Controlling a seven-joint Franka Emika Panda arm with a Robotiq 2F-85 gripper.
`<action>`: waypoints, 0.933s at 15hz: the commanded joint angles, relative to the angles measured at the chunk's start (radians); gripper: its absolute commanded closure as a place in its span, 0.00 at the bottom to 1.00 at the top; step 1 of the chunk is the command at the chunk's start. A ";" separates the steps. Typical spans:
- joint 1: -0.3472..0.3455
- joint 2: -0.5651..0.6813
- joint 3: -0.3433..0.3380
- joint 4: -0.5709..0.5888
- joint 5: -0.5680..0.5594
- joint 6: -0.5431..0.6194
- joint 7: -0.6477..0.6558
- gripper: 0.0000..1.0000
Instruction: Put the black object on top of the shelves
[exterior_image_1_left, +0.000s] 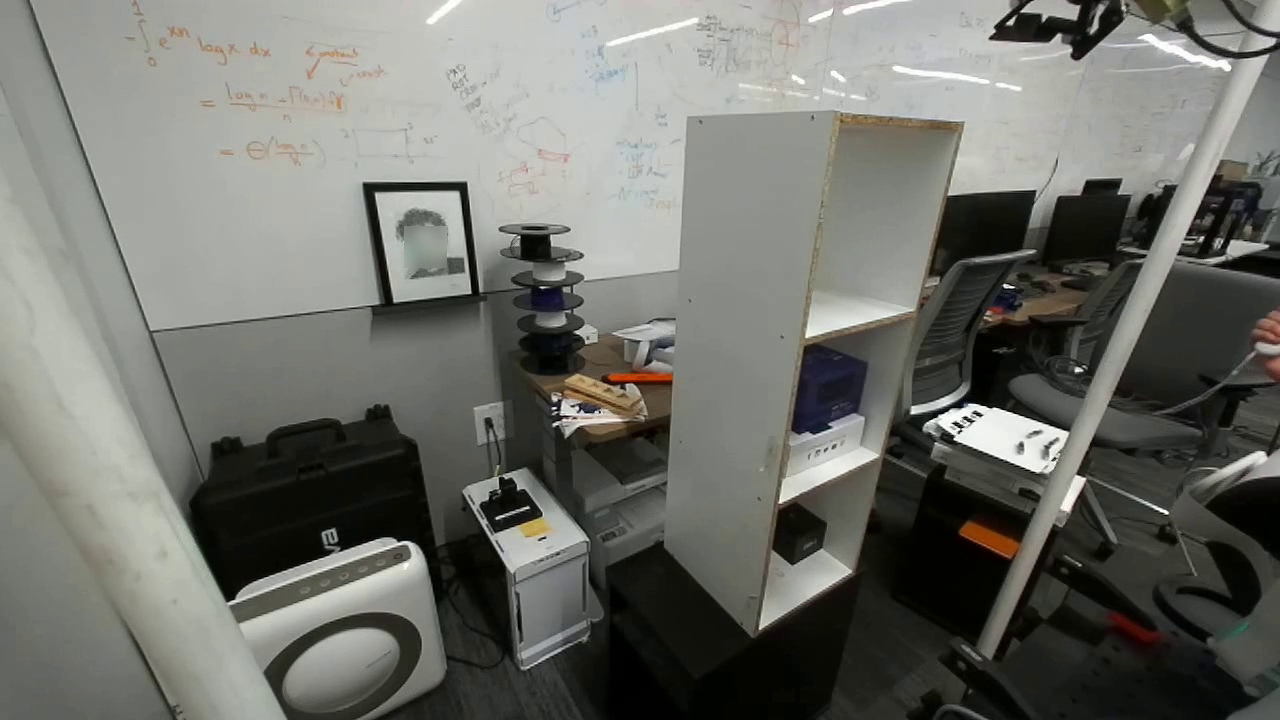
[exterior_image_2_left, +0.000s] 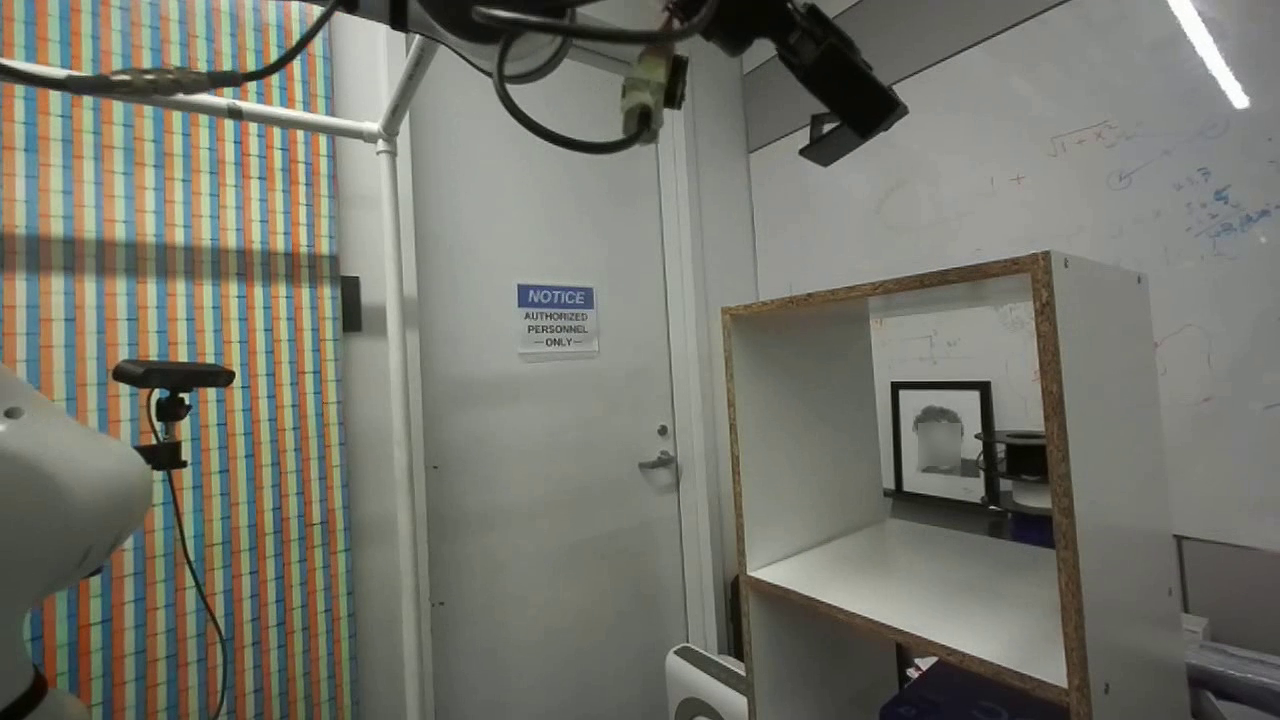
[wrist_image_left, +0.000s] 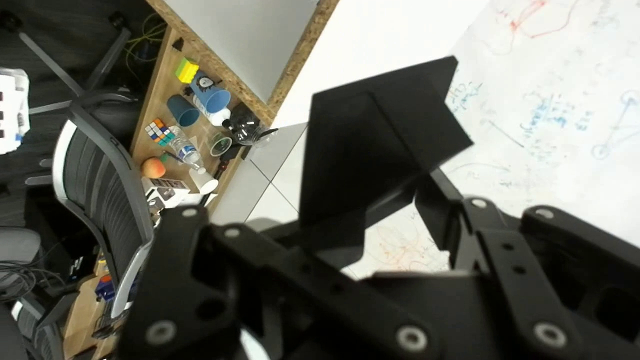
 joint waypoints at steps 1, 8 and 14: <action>0.003 0.221 0.034 0.201 0.029 0.029 0.073 0.84; 0.017 0.491 0.077 0.475 -0.016 -0.013 0.197 0.83; 0.078 0.633 0.078 0.578 -0.015 -0.051 0.202 0.22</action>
